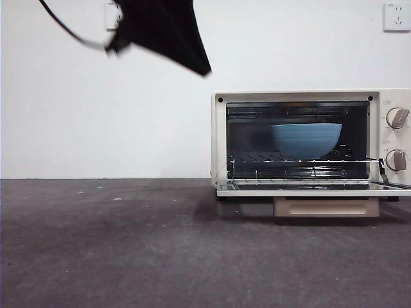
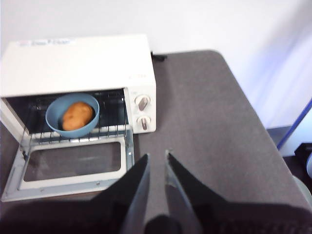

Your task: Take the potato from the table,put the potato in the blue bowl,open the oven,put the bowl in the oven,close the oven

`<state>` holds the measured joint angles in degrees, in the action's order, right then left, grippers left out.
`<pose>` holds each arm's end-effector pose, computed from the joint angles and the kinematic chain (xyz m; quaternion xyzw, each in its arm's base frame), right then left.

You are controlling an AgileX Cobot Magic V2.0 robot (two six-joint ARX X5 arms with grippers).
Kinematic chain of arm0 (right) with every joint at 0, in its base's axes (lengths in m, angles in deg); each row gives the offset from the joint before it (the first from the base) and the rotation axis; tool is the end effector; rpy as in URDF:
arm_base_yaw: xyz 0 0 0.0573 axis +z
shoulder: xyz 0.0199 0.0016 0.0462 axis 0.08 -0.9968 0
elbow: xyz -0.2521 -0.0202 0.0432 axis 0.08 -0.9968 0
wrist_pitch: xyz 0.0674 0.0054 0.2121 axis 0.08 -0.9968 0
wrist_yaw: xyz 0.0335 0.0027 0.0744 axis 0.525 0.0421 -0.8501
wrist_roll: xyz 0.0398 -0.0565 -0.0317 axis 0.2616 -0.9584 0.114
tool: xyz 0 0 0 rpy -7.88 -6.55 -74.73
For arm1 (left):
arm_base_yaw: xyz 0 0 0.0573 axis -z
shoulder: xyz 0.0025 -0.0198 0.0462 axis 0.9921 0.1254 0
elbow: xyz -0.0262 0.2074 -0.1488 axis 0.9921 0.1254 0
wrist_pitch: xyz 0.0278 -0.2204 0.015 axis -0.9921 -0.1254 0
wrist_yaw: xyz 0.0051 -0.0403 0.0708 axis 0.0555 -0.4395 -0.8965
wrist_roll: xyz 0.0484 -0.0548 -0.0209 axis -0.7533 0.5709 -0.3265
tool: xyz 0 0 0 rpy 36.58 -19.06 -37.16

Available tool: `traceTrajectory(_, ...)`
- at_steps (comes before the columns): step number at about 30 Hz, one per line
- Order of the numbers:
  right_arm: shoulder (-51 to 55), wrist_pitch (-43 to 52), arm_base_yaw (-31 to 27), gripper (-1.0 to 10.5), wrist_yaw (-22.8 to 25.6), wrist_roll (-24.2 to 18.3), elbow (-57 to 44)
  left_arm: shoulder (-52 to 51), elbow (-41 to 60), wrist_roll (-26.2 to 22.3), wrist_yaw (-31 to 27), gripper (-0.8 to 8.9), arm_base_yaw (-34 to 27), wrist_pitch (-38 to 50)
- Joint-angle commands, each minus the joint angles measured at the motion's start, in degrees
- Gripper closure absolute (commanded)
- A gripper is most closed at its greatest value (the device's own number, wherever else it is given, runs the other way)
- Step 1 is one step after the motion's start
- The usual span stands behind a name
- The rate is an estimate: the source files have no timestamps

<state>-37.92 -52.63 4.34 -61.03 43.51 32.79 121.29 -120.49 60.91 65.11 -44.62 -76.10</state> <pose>0.0489 -0.0098 0.4430 -0.0115 0.2166 -0.0725 0.9735 0.2232 -0.2054 0.2755 0.0179 0.4463 -0.4350 0.7818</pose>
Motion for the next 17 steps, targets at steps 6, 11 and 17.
traceTrajectory(6, 5.6, -1.0, 0.0, 9.6, -1.8, -1.0, 0.0, 15.3, 0.3, 17.2, 12.5, 8.2, -10.0, 11.7)
traceTrajectory(11, 6.8, -1.0, 0.1, 9.6, -2.8, -1.2, 0.0, 22.2, 0.3, 22.3, 13.5, 8.2, -12.2, 14.4)
traceTrajectory(17, 6.7, -1.0, 0.0, 9.6, -2.8, -1.3, -0.1, 26.6, 0.3, 24.5, 13.4, 8.19, -11.4, 17.0)
